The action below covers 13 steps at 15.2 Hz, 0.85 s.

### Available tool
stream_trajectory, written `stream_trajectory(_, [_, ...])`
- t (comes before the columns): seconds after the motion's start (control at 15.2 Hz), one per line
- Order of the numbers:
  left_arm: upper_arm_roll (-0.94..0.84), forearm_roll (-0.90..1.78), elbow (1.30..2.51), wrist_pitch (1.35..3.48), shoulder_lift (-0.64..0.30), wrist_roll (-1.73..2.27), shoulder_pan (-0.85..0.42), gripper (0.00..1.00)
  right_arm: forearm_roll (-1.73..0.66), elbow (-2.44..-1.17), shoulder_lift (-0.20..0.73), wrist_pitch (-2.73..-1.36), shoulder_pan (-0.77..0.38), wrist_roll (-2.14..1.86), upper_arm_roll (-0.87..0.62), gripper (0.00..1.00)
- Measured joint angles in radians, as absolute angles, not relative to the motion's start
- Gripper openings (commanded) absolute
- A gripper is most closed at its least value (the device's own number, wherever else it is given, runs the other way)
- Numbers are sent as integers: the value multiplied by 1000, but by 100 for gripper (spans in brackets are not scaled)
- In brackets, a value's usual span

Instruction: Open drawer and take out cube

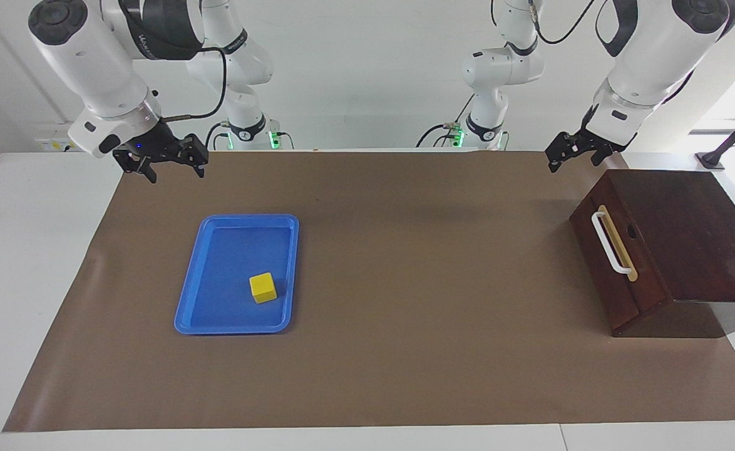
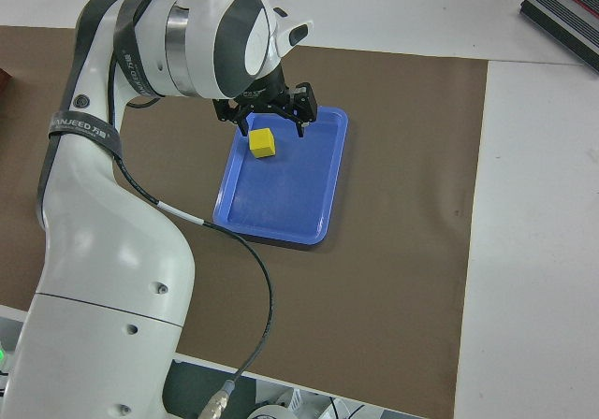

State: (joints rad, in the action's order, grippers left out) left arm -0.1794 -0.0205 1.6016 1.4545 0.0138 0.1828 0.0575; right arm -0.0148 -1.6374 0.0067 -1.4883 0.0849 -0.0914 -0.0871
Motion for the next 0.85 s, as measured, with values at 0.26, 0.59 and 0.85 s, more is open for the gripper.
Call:
stream_trajectory(0.26, [-179,-20,1602,1455,14,183,58,100,29,-1635,6,-1484,85,-90,-88,100])
stream_trajectory(0.59, [-179,-20,1602,1455,15,183,58,100,47,-1632,6,-1485,84,-90,-93,100])
stream_trajectory(0.85, [-181,-20,1602,1456,15,182,57,100,47,-1631,5,-1486,84,-90,-94,100])
